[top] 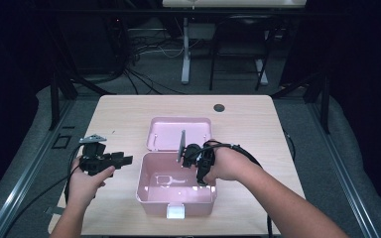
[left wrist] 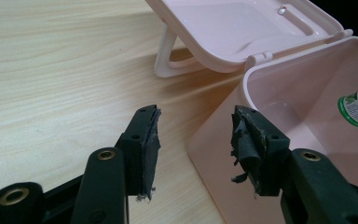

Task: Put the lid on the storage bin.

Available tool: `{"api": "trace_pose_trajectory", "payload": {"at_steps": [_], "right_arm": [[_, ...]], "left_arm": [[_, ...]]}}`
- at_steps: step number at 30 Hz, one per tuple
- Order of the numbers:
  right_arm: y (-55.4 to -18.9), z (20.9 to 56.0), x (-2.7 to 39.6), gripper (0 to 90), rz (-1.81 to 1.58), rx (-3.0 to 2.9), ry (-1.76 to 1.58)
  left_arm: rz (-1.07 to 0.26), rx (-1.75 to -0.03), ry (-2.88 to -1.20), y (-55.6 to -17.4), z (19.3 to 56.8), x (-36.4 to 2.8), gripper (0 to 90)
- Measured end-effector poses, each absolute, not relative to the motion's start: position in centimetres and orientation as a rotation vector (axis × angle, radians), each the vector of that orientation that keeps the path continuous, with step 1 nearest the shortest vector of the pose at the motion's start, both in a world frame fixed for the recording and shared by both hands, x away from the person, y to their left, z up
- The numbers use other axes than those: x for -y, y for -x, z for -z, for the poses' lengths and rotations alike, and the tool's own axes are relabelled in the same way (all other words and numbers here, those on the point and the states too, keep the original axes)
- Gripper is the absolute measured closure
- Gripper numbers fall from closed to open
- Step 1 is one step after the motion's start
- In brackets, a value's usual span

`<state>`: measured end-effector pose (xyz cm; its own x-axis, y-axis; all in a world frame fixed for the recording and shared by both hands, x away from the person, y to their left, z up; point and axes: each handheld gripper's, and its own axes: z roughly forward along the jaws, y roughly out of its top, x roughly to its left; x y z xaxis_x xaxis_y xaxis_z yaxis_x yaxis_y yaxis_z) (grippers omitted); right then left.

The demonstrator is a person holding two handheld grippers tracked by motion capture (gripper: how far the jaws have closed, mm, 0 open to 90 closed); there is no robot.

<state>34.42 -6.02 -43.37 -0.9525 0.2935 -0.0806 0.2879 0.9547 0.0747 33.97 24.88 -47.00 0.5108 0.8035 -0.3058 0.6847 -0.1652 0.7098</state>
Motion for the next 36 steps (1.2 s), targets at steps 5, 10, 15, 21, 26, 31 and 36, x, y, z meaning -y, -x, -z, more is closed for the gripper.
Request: {"api": "trace_pose_trajectory", "payload": {"at_steps": [5,10,15,21,26,31,36], "right_arm": [[-34.4,43.7,5.9,50.2,-0.086,-3.018,-0.443],[-34.4,44.2,5.9,50.3,-0.075,-3.019,-0.431],[-34.4,45.0,5.9,50.3,-0.051,-3.022,-0.395],[-34.3,45.5,5.8,50.3,-0.046,-3.021,-0.376],[-34.1,46.2,5.7,50.2,-0.013,-3.025,-0.336],[-34.1,46.5,5.5,50.2,-0.004,-3.028,-0.327],[-34.1,46.9,5.4,50.2,0.003,-3.028,-0.324]], "left_arm": [[-0.176,-1.227,-1.904,-34.0,47.0,-24.9,51.1],[-0.175,-1.227,-1.904,-34.0,47.0,-24.9,51.1],[-0.173,-1.229,-1.905,-34.0,47.1,-24.9,51.1],[-0.17,-1.233,-1.904,-34.0,47.2,-24.9,51.1],[-0.171,-1.232,-1.904,-34.0,47.2,-24.9,51.1],[-0.17,-1.233,-1.905,-34.1,47.2,-25.0,51.1],[-0.169,-1.234,-1.904,-34.1,47.2,-25.0,51.1]]}}
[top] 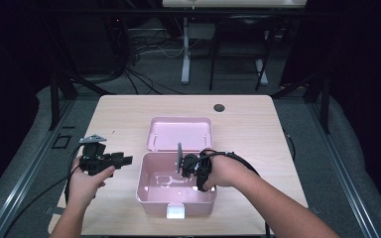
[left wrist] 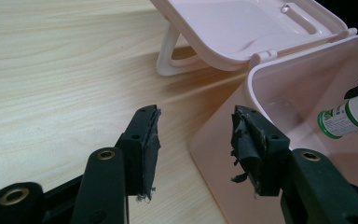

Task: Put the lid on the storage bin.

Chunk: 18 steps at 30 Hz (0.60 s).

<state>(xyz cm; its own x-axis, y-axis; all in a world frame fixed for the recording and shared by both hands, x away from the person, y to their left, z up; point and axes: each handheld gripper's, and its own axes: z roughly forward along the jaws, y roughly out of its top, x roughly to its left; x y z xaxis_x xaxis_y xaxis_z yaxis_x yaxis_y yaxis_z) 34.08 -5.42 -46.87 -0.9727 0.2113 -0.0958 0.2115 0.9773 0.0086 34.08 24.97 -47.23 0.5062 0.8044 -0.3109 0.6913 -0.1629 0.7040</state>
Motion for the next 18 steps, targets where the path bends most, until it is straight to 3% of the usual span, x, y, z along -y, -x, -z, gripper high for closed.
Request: {"api": "trace_pose_trajectory", "payload": {"at_steps": [18], "right_arm": [[-33.86,47.71,5.18,50.2,0.026,-3.029,-0.306]], "left_arm": [[-0.169,-1.233,-1.905,-34.11,47.29,-24.93,51.1]]}}
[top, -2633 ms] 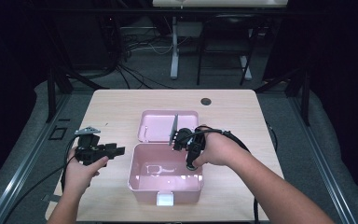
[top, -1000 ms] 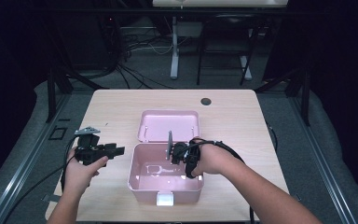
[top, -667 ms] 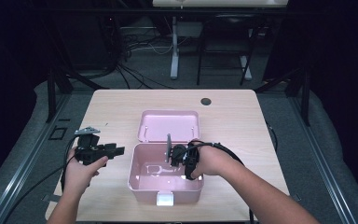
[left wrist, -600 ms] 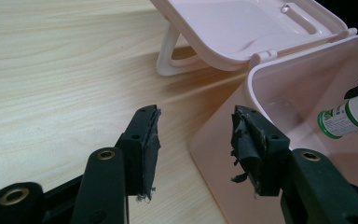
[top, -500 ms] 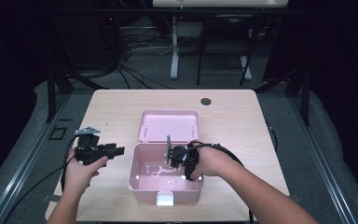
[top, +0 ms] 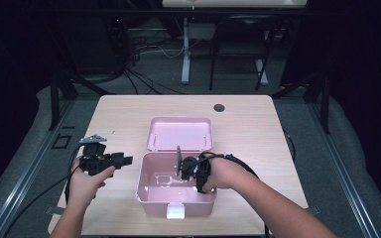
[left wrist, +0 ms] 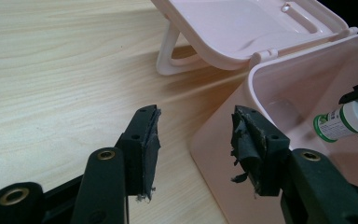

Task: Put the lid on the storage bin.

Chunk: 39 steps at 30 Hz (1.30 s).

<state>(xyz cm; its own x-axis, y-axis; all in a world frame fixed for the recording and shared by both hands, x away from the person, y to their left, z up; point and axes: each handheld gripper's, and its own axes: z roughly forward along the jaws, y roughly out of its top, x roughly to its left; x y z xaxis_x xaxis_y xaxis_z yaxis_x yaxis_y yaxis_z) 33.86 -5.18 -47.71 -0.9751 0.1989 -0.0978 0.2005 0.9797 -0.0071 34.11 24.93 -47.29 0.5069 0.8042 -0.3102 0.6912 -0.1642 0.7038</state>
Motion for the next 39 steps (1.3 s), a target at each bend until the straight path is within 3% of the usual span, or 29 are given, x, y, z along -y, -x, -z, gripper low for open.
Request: {"api": "trace_pose_trajectory", "payload": {"at_steps": [39], "right_arm": [[-33.2,49.4,4.1,50.3,0.072,-3.022,-0.126]], "left_arm": [[-0.165,-1.235,-1.906,-34.1,47.4,-24.9,51.1]]}}
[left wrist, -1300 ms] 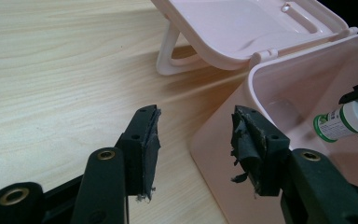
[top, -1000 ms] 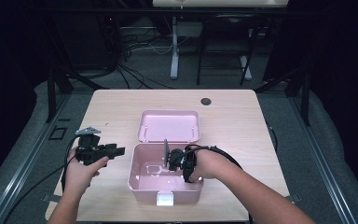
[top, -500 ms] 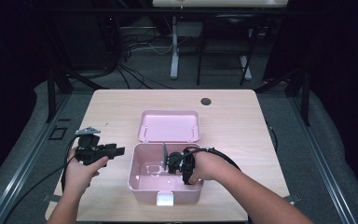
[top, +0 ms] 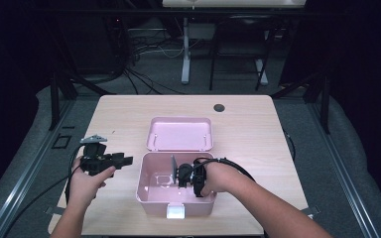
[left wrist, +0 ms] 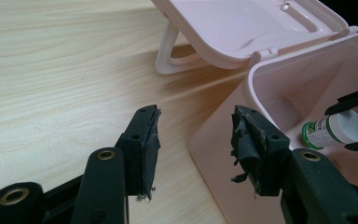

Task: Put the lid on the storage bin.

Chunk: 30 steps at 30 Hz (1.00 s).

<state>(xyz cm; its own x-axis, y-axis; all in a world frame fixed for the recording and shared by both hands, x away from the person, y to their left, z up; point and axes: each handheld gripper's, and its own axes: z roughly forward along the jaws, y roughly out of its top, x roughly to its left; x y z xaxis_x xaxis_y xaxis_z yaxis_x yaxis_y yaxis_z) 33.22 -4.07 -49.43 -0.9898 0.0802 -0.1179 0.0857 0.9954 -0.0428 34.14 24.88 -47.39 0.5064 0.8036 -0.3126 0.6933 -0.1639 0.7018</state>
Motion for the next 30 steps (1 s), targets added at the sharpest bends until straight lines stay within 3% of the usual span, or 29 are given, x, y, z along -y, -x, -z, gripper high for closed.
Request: {"api": "trace_pose_trajectory", "payload": {"at_steps": [30], "right_arm": [[-33.28,50.17,4.02,48.9,0.084,-3.033,-0.149]], "left_arm": [[-0.161,-1.235,-1.902,-34.17,47.37,-25.04,51.1]]}}
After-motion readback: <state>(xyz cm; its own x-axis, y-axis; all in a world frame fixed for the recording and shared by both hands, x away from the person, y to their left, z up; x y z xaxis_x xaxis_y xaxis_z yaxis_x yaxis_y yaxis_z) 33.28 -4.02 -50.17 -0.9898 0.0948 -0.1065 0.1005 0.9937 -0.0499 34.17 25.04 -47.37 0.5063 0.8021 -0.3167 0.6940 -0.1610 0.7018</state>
